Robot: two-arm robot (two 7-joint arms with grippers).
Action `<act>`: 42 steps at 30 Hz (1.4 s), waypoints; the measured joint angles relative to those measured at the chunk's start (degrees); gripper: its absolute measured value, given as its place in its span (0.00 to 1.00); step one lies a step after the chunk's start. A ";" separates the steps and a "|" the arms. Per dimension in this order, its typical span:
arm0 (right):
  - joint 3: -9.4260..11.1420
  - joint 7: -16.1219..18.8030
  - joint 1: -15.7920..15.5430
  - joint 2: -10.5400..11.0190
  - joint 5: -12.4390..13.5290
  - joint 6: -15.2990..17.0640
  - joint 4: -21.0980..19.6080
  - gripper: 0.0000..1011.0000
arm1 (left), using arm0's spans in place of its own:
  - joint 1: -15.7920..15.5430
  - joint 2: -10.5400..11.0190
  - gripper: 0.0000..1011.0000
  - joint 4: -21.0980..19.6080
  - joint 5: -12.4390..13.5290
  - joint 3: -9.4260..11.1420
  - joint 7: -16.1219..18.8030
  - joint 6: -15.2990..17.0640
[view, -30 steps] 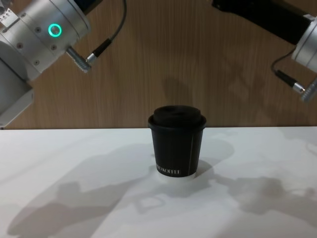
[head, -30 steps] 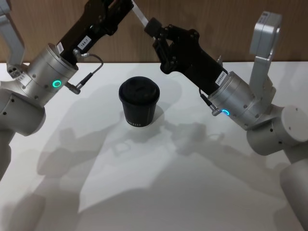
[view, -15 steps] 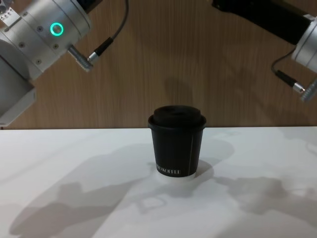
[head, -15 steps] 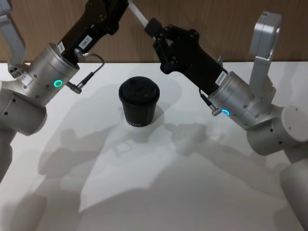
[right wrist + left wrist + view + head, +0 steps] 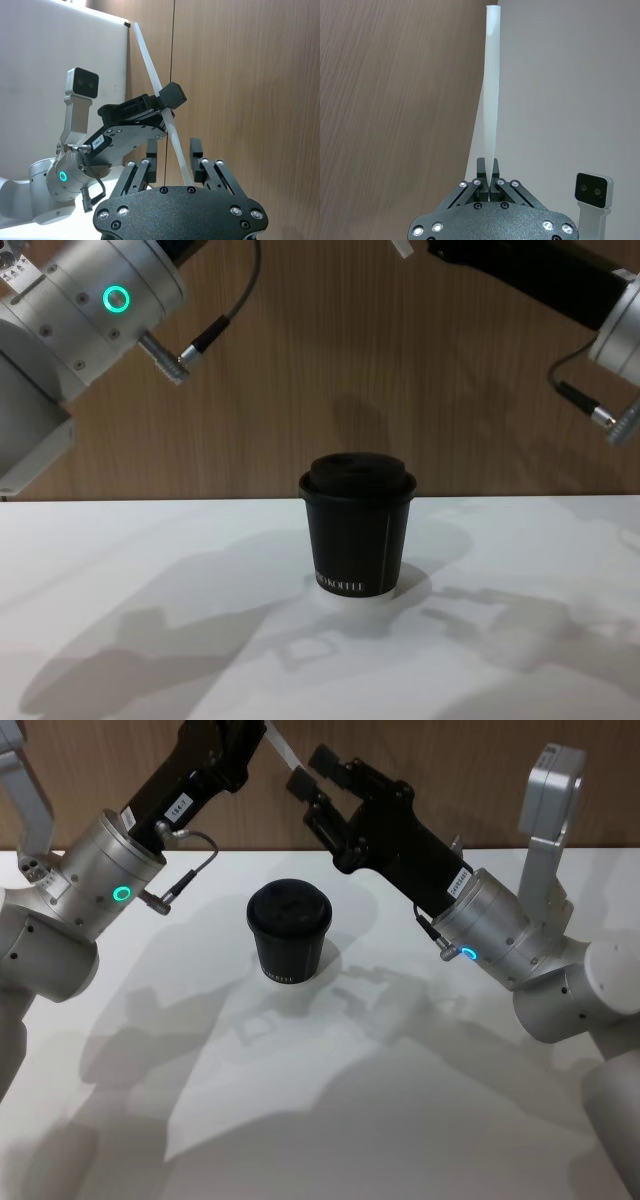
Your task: Pick up the straw with one hand, pass it to the other hand, and insert it into the cup.
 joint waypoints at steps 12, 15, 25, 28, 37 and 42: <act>0.00 0.00 0.00 0.00 0.00 0.00 0.00 0.73 | 0.17 0.32 0.01 -0.31 1.09 0.37 1.23 -0.67; 0.00 0.00 0.00 0.00 0.00 0.00 0.00 0.80 | 0.33 0.60 0.01 -0.57 2.09 0.57 2.17 -1.07; 0.00 0.00 0.00 0.00 0.00 0.00 0.00 0.99 | 1.46 1.99 0.01 -1.51 8.08 1.74 7.57 -2.73; -0.01 0.00 0.00 0.00 0.00 0.00 0.00 0.99 | 1.74 2.22 0.01 -1.53 9.68 1.97 8.95 -3.06; -0.01 0.00 0.00 0.00 0.00 0.00 0.00 0.99 | 2.25 2.47 0.01 -1.16 12.62 2.29 11.79 -3.53; -0.02 0.00 0.00 0.02 0.01 -0.01 0.00 0.99 | 2.41 2.44 0.01 -0.80 13.93 2.31 13.00 -3.63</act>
